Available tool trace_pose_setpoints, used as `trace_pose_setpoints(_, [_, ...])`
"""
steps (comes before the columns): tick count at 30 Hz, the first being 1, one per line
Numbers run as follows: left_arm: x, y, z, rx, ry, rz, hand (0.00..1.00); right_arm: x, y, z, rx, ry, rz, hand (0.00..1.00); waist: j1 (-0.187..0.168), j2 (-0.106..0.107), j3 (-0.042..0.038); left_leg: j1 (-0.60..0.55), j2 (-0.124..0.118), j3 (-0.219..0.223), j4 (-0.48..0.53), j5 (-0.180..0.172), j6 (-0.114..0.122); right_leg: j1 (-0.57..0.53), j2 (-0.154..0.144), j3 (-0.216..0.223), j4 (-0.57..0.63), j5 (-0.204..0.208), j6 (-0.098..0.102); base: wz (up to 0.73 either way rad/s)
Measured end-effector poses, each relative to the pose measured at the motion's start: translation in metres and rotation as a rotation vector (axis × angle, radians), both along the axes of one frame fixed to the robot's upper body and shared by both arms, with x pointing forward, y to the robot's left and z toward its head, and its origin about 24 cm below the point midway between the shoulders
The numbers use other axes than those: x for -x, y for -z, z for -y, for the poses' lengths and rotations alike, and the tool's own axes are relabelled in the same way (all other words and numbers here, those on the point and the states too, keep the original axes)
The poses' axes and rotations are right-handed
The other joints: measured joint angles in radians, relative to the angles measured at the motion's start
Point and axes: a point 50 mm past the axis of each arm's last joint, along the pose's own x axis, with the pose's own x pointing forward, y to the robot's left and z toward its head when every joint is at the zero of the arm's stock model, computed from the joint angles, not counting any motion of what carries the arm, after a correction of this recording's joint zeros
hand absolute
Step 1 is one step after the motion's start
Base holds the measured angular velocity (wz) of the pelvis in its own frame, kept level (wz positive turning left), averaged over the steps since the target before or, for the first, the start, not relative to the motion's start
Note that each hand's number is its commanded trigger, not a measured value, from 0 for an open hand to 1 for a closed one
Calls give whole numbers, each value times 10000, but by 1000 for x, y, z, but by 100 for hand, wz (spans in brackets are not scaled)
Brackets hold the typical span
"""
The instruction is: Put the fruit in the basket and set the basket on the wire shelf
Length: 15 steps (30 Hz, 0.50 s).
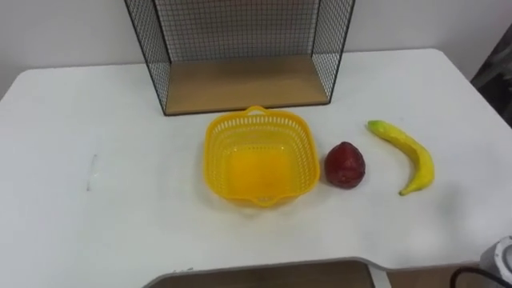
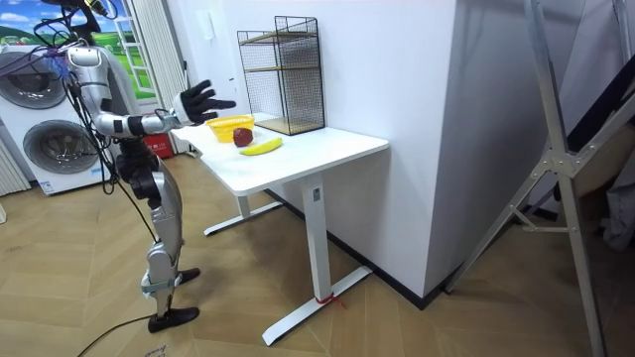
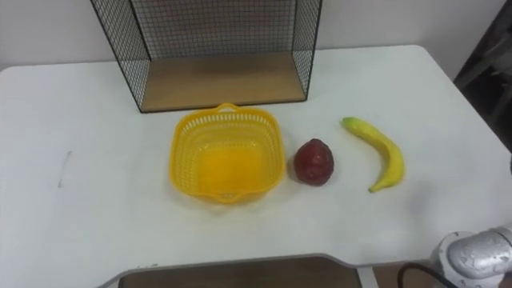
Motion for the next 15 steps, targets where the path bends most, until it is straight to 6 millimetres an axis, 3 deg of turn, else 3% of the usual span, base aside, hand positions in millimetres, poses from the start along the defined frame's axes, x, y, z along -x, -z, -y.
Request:
trace_pose_setpoints(9, [1,1,2,35,224,-142,0,-35,-9,-22,639,-3801,-721,0,293,-106,65,41,5,-19,-26,8,4,36,-4,-57,-4,0,0,0])
trace_pose_setpoints(15, [-1,0,0,-2,448,-159,0,-46,-5,-38,738,-5530,-1363,0,472,-200,132,27,7,-38,-31,10,2,24,-3,-81,-5,0,1,0])
